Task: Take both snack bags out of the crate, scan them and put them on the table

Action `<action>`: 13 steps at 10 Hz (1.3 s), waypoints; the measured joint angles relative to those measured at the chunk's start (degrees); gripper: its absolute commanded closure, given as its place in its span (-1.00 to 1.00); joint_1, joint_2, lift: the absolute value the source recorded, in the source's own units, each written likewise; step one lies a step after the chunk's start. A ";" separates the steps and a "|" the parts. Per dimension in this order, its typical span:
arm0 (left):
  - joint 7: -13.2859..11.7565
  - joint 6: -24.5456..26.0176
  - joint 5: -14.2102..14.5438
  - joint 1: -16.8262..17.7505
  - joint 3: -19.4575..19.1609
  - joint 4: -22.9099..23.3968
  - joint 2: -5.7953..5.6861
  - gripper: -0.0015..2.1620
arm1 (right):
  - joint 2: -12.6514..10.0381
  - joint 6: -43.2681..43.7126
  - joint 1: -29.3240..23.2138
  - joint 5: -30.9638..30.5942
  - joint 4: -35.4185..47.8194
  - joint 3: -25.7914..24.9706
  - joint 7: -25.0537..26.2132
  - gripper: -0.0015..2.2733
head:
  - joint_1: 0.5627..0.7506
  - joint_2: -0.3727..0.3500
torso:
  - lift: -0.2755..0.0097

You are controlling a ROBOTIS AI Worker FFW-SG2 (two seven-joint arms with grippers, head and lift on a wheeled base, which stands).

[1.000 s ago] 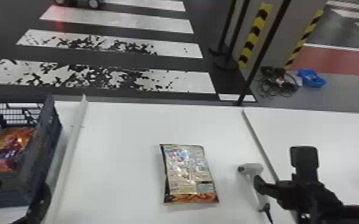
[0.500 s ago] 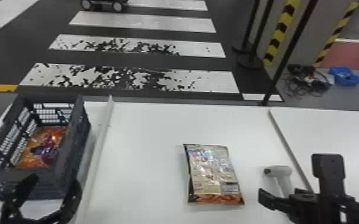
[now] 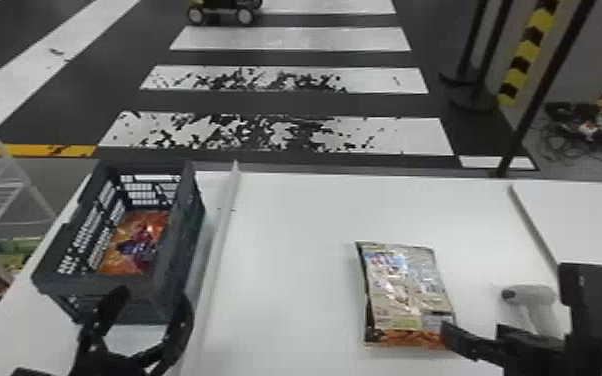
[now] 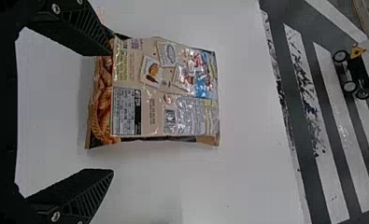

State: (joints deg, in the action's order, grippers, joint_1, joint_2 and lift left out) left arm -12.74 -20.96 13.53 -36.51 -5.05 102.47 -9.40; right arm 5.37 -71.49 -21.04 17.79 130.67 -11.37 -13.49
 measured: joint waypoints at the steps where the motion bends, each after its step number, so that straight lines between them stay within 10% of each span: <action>1: 0.05 0.00 0.00 0.04 0.03 -0.19 -0.03 -0.87 | -0.29 -0.01 0.66 0.88 -0.97 -0.19 -0.25 -0.91 | 0.41 0.26 | 0.27; 13: 0.00 0.17 0.00 0.31 -0.40 -0.51 0.09 -0.87 | 0.66 8.13 9.00 -2.32 -21.71 0.91 -6.29 -0.89 | 0.41 0.24 | 0.27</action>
State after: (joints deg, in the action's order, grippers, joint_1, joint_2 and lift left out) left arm -12.74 -20.79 13.53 -36.21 -5.45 101.96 -9.32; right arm 6.03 -63.37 -12.04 15.47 108.96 -10.46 -19.78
